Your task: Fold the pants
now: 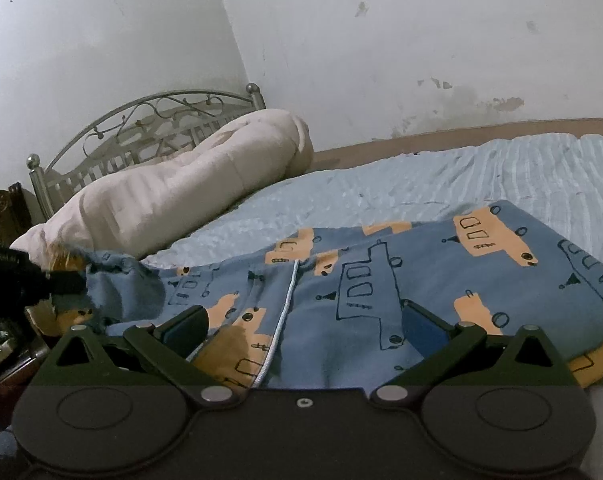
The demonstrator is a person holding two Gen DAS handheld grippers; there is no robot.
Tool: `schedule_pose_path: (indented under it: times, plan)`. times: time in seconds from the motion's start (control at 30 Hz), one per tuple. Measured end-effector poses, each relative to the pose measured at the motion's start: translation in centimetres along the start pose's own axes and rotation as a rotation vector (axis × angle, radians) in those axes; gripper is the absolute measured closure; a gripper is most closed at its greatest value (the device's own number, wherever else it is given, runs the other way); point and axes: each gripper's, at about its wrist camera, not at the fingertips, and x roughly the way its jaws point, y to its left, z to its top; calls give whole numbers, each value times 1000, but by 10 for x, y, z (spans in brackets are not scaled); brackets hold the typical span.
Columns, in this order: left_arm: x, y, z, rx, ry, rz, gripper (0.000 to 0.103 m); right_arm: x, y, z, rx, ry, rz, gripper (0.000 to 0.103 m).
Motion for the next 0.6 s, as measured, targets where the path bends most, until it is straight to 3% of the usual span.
schedule_pose_path:
  times: [0.17, 0.23, 0.43, 0.6]
  plan:
    - [0, -40, 13, 111, -26, -99, 93, -5, 0, 0, 18, -22, -13, 1]
    - [0, -55, 19, 153, -28, -142, 93, -9, 7, 5, -7, -28, -74, 1]
    - [6, -98, 27, 277, -7, -262, 93, -34, 32, 17, -243, -112, -245, 1]
    - [14, -146, 18, 399, 25, -350, 93, -61, 15, 20, -253, -133, -358, 1]
